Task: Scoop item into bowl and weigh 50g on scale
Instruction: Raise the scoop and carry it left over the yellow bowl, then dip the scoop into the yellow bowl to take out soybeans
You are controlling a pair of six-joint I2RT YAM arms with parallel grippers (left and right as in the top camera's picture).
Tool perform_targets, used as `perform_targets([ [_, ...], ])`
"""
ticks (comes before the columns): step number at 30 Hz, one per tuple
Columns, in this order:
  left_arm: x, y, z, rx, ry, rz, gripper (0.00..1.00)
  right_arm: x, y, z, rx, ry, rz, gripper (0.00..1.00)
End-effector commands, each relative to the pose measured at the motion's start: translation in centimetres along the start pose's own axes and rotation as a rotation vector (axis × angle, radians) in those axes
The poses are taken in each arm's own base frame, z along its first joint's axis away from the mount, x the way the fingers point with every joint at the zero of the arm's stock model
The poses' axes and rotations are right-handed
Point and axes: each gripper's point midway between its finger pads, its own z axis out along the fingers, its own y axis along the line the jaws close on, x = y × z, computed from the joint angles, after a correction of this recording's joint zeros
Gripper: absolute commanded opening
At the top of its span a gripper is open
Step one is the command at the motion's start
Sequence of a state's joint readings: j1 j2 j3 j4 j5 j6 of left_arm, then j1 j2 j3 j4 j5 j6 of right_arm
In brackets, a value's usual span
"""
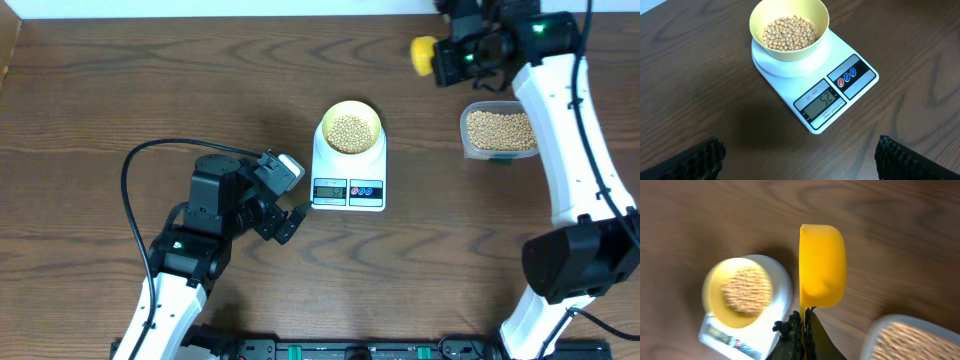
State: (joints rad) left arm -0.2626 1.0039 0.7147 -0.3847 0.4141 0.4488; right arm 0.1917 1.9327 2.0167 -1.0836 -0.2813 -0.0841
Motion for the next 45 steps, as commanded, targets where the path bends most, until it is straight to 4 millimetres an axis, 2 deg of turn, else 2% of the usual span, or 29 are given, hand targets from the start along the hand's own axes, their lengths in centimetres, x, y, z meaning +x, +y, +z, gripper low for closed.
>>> perform_targets([
  [1, -0.6, 0.0, -0.3, 0.002, -0.019, 0.006, 0.98, -0.6, 4.0, -0.3, -0.121, -0.018, -0.047, 0.01],
  [8, -0.6, 0.0, -0.3, 0.002, -0.019, 0.006, 0.98, 0.9, 7.7, 2.5, -0.169, 0.048, -0.136, 0.01],
  [12, -0.6, 0.1, -0.3, 0.002, -0.019, 0.006, 0.97, 1.4, 8.4, 3.4, -0.181, 0.071, -0.151, 0.01],
  [20, -0.6, 0.0, -0.3, 0.002, -0.020, 0.006, 0.98, 3.1, 9.7, 5.1, -0.211, 0.130, -0.310, 0.01],
  [28, -0.6, 0.0, -0.3, 0.002, -0.019, 0.006, 0.98, 4.6, 9.4, 7.7, -0.201, 0.194, -0.351, 0.01],
  [30, -0.6, 0.0, -0.3, 0.002, -0.019, 0.006, 0.97, 5.0, 8.8, 8.2, -0.174, 0.212, -0.356, 0.01],
  [40, -0.6, 0.0, -0.3, 0.002, -0.020, 0.006, 0.97, 6.7, 8.4, 10.5, -0.148, 0.288, -0.393, 0.01],
  [45, -0.6, 0.0, -0.3, 0.002, -0.019, 0.006, 0.98, 6.8, 8.7, 10.7, -0.140, 0.289, -0.406, 0.01],
])
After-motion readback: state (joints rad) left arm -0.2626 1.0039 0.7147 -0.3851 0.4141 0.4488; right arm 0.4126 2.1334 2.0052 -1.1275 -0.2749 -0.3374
